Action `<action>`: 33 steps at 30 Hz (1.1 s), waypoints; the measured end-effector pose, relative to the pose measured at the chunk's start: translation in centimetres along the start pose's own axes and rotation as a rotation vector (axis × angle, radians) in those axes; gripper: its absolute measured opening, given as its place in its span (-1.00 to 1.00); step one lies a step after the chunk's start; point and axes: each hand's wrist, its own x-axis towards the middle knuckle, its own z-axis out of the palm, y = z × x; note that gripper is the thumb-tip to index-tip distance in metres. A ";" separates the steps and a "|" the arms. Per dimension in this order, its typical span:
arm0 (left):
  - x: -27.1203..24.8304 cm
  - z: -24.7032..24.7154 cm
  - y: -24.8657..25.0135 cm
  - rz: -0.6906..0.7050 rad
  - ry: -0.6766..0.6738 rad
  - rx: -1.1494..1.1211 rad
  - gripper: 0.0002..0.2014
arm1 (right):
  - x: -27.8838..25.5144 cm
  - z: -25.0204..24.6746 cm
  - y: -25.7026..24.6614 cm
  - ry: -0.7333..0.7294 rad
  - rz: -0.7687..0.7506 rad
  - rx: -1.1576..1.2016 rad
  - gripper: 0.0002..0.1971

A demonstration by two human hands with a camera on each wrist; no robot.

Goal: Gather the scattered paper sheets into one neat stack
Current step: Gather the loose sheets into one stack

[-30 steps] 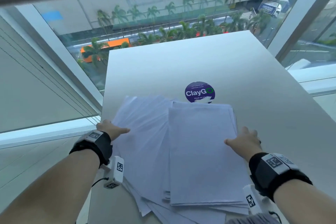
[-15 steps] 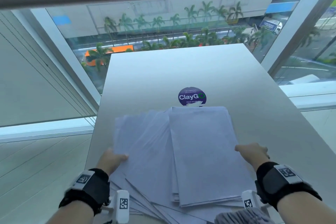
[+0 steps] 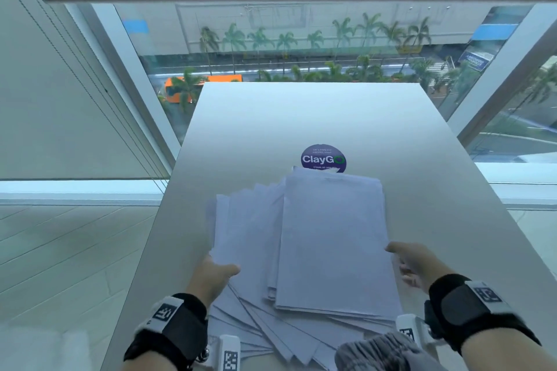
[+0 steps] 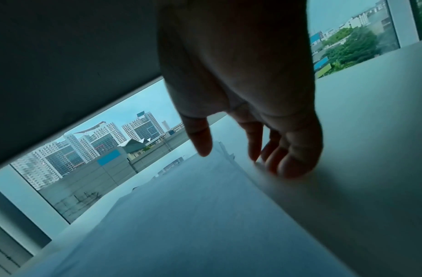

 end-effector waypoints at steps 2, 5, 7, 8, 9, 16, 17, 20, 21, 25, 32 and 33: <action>-0.5 0.3 -0.2 -0.005 0.006 -0.036 -0.60 | 0.0 -0.2 0.0 0.083 -0.011 -0.043 -0.64; -0.7 0.2 -0.6 -0.044 0.072 -0.166 -0.43 | -0.6 -0.4 0.0 0.052 -0.026 -0.023 -0.62; -0.9 0.6 -0.6 -0.043 0.065 -0.188 -0.30 | -1.3 0.0 0.2 -0.068 -0.018 0.031 -0.72; -0.8 1.0 -0.7 -0.040 0.044 -0.169 -0.23 | -1.8 0.4 0.2 -0.125 -0.021 0.007 -0.71; -1.1 1.6 -0.5 -0.037 0.027 -0.150 -0.17 | -2.2 0.9 0.2 -0.181 -0.028 -0.020 -0.71; -1.5 0.8 0.5 0.012 0.164 -0.129 -0.18 | -2.2 1.4 0.5 -0.141 -0.084 -0.058 -0.74; -1.3 0.3 1.0 0.037 0.192 -0.097 -0.15 | -2.0 1.1 0.5 -0.122 -0.078 -0.042 -0.75; -0.3 -0.6 2.7 0.084 0.165 0.005 -0.10 | -1.9 0.8 0.6 -0.119 -0.076 -0.013 -0.76; 0.0 -0.7 3.1 0.059 0.152 0.029 -0.13 | -1.9 0.9 0.6 -0.127 -0.077 -0.009 -0.75; 1.4 -0.3 3.5 -0.050 0.148 -0.061 -0.18 | -2.6 1.6 -0.1 -0.187 -0.070 0.008 -0.66; 3.2 -0.3 5.1 0.072 0.200 0.137 -0.20 | -2.2 0.8 -0.4 -0.125 -0.043 0.024 -0.53; 3.5 -0.5 5.3 0.058 0.203 0.092 -0.23 | -2.2 0.8 -0.5 -0.126 -0.043 0.036 -0.53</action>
